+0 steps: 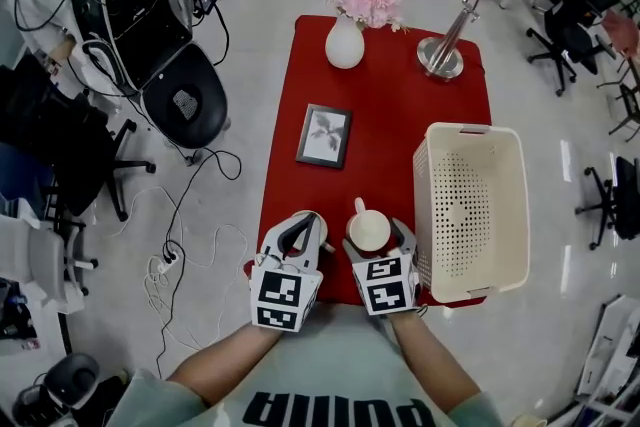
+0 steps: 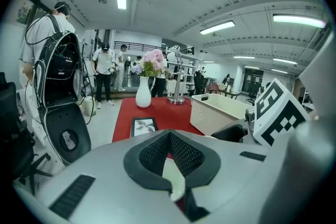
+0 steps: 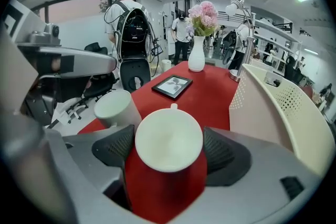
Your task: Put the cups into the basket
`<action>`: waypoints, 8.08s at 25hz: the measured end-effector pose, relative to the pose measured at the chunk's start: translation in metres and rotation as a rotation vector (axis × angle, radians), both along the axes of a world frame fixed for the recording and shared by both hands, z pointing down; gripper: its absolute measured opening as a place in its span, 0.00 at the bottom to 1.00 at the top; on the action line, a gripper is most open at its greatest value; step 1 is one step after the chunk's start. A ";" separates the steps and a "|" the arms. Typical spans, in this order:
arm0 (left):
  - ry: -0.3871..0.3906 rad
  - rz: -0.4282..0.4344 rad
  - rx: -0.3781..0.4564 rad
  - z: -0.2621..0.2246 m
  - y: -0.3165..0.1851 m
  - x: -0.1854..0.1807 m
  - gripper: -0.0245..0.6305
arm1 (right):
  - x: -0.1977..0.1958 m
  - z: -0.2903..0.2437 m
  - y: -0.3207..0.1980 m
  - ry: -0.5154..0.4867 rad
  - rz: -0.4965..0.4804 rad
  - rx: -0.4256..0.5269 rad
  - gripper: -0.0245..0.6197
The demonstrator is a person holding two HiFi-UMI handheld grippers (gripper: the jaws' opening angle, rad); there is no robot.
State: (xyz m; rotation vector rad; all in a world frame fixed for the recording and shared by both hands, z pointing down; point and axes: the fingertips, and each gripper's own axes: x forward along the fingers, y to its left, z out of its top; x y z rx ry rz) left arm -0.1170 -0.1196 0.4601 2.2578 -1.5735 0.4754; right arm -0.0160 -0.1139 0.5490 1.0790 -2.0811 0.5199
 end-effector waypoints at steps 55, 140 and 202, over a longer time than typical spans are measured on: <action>0.081 0.231 0.152 -0.087 -0.047 0.175 0.05 | 0.181 -0.158 -0.050 -0.048 0.277 0.271 0.63; 0.003 0.106 0.095 -0.053 -0.044 0.139 0.05 | 0.134 -0.118 -0.032 -0.080 0.235 0.270 0.06; -0.038 -0.360 -0.027 0.000 0.051 -0.097 0.05 | -0.110 -0.060 0.036 -0.133 -0.369 0.098 0.48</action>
